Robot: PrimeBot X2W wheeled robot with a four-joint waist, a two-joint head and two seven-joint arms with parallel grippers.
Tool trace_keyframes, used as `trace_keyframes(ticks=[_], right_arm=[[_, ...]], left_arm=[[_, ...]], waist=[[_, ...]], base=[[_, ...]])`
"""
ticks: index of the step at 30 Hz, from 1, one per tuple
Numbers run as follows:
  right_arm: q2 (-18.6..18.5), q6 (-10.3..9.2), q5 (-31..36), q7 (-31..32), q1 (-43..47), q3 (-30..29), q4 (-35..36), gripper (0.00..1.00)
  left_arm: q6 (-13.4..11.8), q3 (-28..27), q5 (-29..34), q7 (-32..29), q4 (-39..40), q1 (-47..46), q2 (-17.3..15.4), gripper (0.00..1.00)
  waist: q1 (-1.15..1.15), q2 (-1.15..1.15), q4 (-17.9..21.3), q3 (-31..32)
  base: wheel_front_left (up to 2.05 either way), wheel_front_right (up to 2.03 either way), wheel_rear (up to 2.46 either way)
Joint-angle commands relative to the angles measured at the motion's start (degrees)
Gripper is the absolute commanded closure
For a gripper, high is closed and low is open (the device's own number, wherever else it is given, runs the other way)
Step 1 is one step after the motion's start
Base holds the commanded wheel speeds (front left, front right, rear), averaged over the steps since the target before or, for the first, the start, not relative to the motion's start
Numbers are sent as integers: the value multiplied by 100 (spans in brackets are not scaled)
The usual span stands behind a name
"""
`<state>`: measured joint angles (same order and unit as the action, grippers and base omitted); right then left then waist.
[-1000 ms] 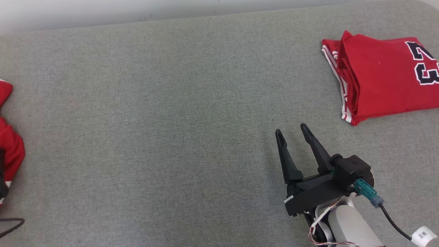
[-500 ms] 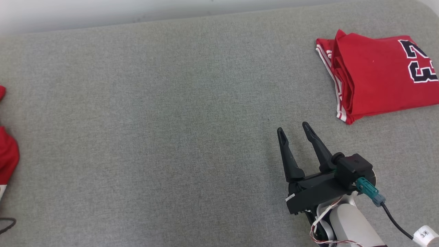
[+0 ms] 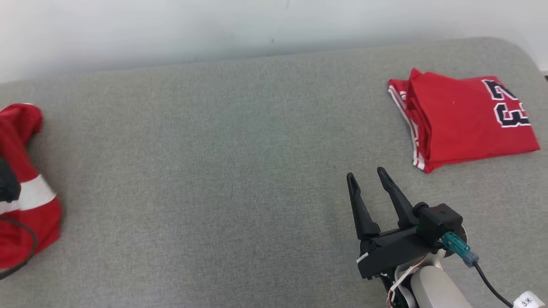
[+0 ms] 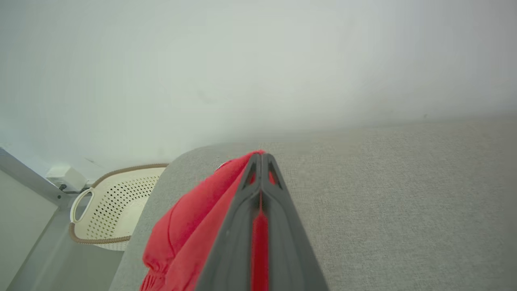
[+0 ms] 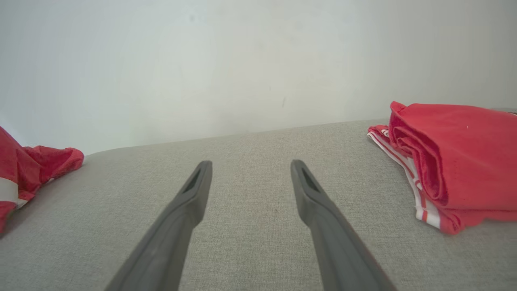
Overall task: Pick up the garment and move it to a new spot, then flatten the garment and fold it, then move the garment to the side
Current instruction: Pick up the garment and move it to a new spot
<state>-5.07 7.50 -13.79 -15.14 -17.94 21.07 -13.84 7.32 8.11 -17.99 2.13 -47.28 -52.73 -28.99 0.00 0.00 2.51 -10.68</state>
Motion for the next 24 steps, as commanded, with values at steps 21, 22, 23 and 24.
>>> trace_keyframes(ticks=[21, 22, 23, 24], right_arm=[[112, -2, -98, -12, 264, -129, -5, 0], [114, -2, -94, -12, 277, -145, -9, 0], [118, -2, -86, -12, 286, -158, -11, 0], [121, -2, -79, -12, 291, -171, -9, 0]], left_arm=[[11, 1257, -334, -1053, 3278, 608, 303, 100], [11, 1311, -339, -1101, 3421, 635, 326, 100], [11, 1361, -324, -1144, 3559, 652, 343, 100], [10, 1403, -347, -1192, 3681, 673, 385, 100]], waist=[[0, 0, 557, 404], [0, 0, 578, 418], [0, 0, 599, 435], [0, 0, 612, 447]], base=[[0, 0, 0], [0, 0, 0], [0, 0, 0], [0, 0, 0]])
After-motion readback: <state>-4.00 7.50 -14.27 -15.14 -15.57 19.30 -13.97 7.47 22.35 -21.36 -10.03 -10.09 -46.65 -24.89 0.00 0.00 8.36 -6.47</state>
